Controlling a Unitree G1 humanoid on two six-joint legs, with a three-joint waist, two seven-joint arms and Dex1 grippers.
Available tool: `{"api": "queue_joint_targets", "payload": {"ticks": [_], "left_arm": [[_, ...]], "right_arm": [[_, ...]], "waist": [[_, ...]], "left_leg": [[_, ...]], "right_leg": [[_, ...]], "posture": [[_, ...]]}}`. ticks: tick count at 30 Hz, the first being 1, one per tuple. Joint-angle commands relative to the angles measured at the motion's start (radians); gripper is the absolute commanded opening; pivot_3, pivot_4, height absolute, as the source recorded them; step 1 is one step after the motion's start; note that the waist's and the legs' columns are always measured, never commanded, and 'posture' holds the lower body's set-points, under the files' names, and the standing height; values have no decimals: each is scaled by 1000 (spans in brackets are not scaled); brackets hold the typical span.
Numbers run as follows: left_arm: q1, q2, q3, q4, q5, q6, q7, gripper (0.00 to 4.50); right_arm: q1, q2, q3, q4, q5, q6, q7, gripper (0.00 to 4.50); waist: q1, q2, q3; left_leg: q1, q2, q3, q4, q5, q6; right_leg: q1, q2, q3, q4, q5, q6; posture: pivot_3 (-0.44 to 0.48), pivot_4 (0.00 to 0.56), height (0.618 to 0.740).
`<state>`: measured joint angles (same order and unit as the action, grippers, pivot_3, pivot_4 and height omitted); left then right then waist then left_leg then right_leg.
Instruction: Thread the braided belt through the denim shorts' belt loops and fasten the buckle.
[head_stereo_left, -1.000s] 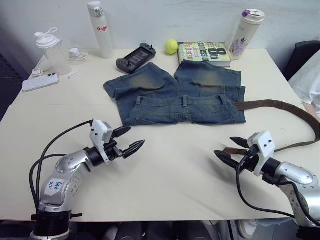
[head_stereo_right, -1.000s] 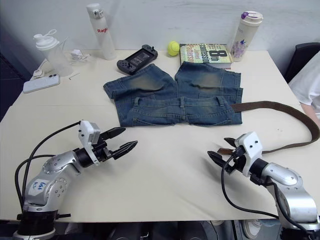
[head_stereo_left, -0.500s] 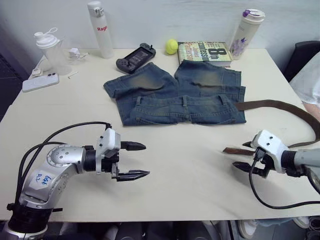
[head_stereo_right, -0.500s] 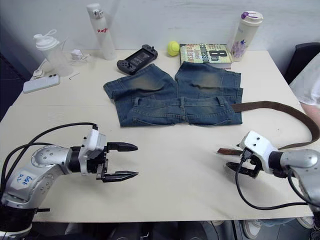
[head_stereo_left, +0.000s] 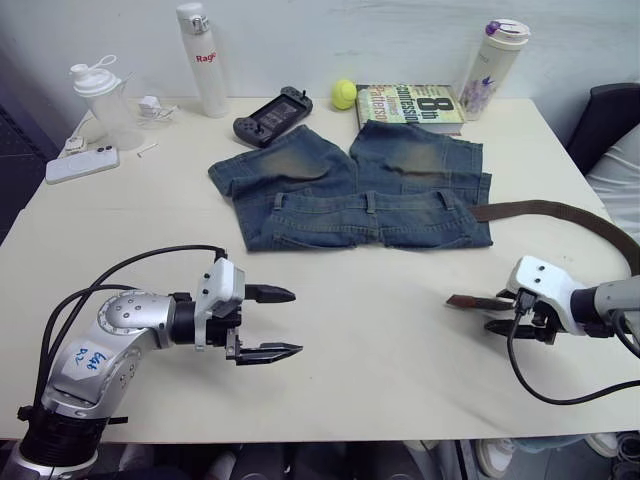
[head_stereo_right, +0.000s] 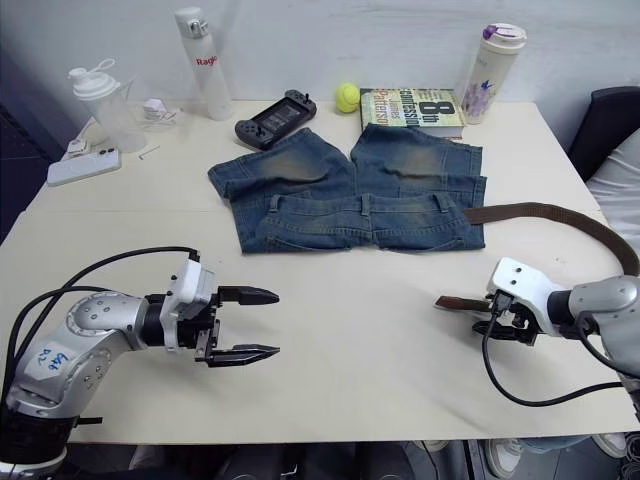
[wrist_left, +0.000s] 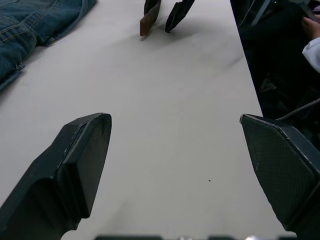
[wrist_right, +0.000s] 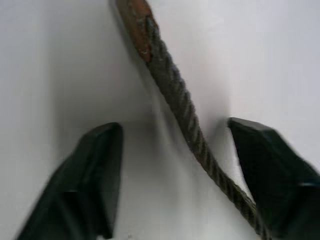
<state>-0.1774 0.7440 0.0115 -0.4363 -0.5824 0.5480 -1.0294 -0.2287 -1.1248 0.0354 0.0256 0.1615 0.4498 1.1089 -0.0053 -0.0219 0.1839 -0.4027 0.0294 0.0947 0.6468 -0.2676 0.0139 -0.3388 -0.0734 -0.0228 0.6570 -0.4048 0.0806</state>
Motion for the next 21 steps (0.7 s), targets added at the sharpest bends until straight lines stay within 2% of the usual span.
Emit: {"api": "queue_joint_targets", "payload": {"ticks": [1,4,5,9,13,18,21], "left_arm": [[15,1,20,-55,-29,7,12,4500],[15,2,22,-57,-35,12,15,4500],[13,1,21,-56,-35,12,16,4500],[-1,-5,12,-41,-29,6,16,4500],[-36,-10,-2,-8,-21,-3,2,4500],[-111,-44,-84,39,24,-44,-30,4500],[-146,-77,-127,56,38,-53,-32,4500]], "right_arm": [[-15,-10,0,31,-41,-6,-11,1722],[-19,-10,1,22,-42,-7,-4,272],[-19,-9,-1,18,-41,-7,-2,57],[-19,3,-10,-19,-22,5,9,57],[3,24,-7,-215,63,10,66,57],[-92,123,161,-473,19,121,16,57],[-176,193,281,-543,-40,205,-25,57]], "waist": [[2,0,0],[3,0,0],[2,0,0],[1,0,0],[1,0,0],[-1,0,0],[0,0,0]], "left_leg": [[0,0,0,0,0,0],[0,0,0,0,0,0],[0,0,0,0,0,0],[0,0,0,0,0,0],[0,0,0,0,0,0],[-1,0,0,0,-1,-1],[-2,0,0,0,-1,-1]], "right_leg": [[0,0,0,0,0,0],[0,0,0,0,0,0],[0,0,0,0,0,0],[0,0,0,0,0,0],[-1,0,0,0,0,0],[-1,0,0,0,0,0],[-2,0,0,1,0,0]], "posture": [[0,150,740],[0,150,740],[0,150,740],[0,150,740],[0,150,740],[0,150,740],[0,150,740]]}}
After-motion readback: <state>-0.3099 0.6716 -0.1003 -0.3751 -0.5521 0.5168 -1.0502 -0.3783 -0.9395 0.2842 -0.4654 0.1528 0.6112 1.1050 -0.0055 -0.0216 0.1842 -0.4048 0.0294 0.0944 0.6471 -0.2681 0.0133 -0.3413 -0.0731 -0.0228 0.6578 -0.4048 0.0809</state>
